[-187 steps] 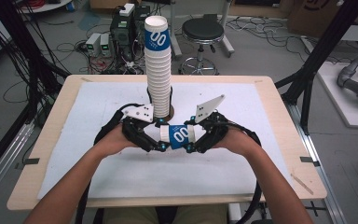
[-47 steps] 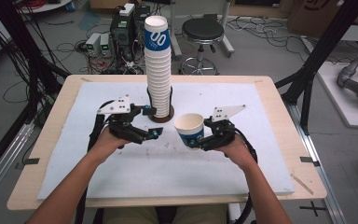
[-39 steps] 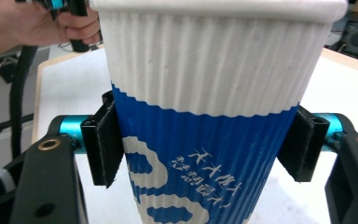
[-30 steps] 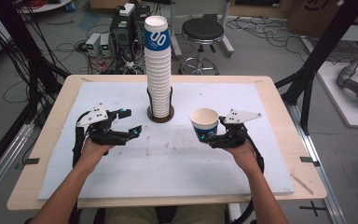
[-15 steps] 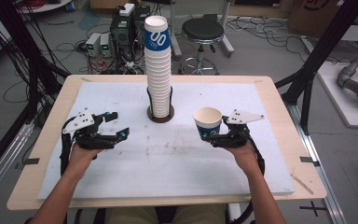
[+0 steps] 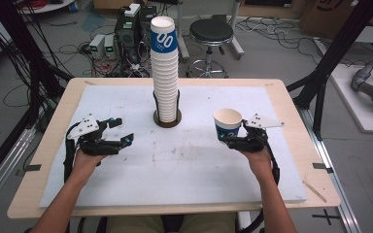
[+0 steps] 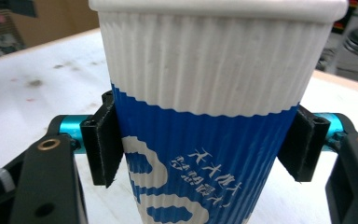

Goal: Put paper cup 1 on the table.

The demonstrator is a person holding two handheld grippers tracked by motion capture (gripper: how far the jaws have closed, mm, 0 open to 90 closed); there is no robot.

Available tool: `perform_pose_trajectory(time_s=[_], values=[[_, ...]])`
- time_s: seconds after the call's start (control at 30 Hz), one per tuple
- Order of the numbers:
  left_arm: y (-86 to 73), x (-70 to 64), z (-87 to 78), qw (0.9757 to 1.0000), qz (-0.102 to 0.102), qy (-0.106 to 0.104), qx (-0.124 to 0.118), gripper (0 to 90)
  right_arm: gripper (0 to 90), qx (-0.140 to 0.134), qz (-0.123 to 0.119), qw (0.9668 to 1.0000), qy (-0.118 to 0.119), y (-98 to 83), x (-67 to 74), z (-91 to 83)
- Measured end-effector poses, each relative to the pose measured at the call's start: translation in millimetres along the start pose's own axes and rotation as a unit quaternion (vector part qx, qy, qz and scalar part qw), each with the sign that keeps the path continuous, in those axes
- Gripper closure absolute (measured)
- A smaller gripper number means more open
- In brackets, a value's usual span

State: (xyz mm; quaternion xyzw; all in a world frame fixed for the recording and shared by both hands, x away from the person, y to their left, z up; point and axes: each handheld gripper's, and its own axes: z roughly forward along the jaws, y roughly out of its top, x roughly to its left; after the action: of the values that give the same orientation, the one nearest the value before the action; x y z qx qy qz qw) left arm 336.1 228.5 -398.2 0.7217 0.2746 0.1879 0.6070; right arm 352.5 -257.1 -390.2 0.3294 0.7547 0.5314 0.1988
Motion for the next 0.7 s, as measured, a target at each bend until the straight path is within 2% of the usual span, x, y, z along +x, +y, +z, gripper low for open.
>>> perform_pose_trajectory(time_s=[0.1,0.17,0.27,0.4,0.57,0.7], values=[[1.2,-2.4,-0.3,1.0,0.003,-0.001,-0.002,20.3,27.5,0.0,0.009,0.9997,-0.022,-6.2,-5.8,-2.4],[1.5,-3.8,-0.3,1.0,0.005,-0.001,-0.001,20.3,27.5,-0.002,0.02,0.9994,-0.027,-9.5,-10.1,-3.8],[1.1,-5.6,-0.3,1.0,0.006,-0.006,0.001,21.7,27.5,0.004,0.023,0.9989,-0.04,-13.2,-15.4,-3.5],[1.1,-5.4,-1.4,1.0,0.005,-0.002,0.0,21.8,27.5,0.006,0.039,0.9978,-0.054,-18.5,-24.7,0.6],[1.5,-5.7,-2.5,1.0,0.002,-0.001,-0.003,21.8,27.1,0.027,0.056,0.9959,-0.066,-26.0,-34.4,9.7],[0.5,-4.6,-2.1,1.0,0.001,-0.002,0.0,21.8,26.7,0.047,0.058,0.9943,-0.075,-31.3,-38.3,19.1]])
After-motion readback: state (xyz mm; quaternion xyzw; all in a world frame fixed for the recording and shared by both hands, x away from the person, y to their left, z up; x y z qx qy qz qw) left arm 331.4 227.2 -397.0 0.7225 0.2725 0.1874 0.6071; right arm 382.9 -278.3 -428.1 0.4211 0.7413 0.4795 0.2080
